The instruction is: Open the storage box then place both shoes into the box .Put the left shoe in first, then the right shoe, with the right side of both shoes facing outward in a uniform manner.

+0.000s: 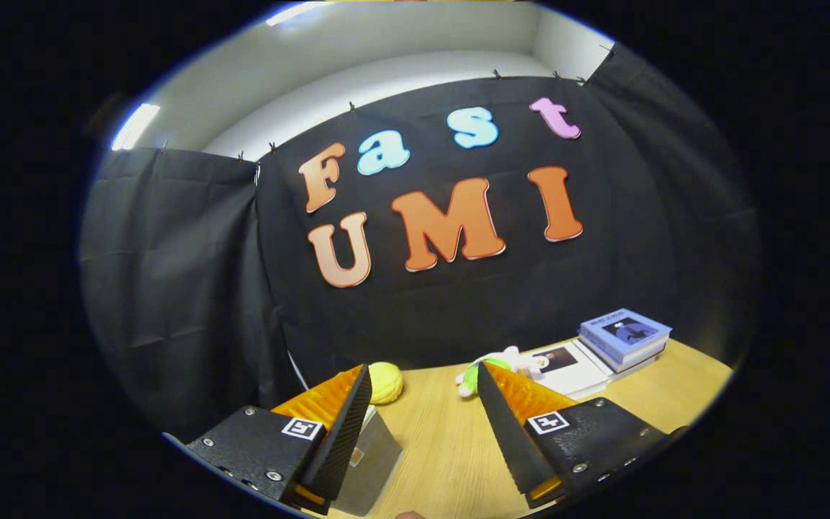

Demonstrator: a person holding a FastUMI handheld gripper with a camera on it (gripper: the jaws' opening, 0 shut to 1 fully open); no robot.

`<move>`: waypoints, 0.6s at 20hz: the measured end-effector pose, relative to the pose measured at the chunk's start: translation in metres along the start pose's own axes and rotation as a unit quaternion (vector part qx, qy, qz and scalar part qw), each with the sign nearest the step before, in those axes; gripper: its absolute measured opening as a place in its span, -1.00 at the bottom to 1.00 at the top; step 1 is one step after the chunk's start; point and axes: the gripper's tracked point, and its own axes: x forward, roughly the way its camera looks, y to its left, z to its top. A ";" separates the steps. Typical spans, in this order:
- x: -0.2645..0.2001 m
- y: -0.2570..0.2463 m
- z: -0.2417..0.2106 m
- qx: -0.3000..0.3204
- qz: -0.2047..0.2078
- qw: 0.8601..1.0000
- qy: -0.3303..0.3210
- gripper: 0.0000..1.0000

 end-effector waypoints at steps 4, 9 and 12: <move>-0.023 -0.037 0.039 -0.039 -0.025 0.997 -0.060 0.76; -0.053 -0.072 0.067 -0.079 -0.040 0.990 -0.106 0.76; -0.062 -0.085 0.067 -0.092 -0.040 0.990 -0.102 0.76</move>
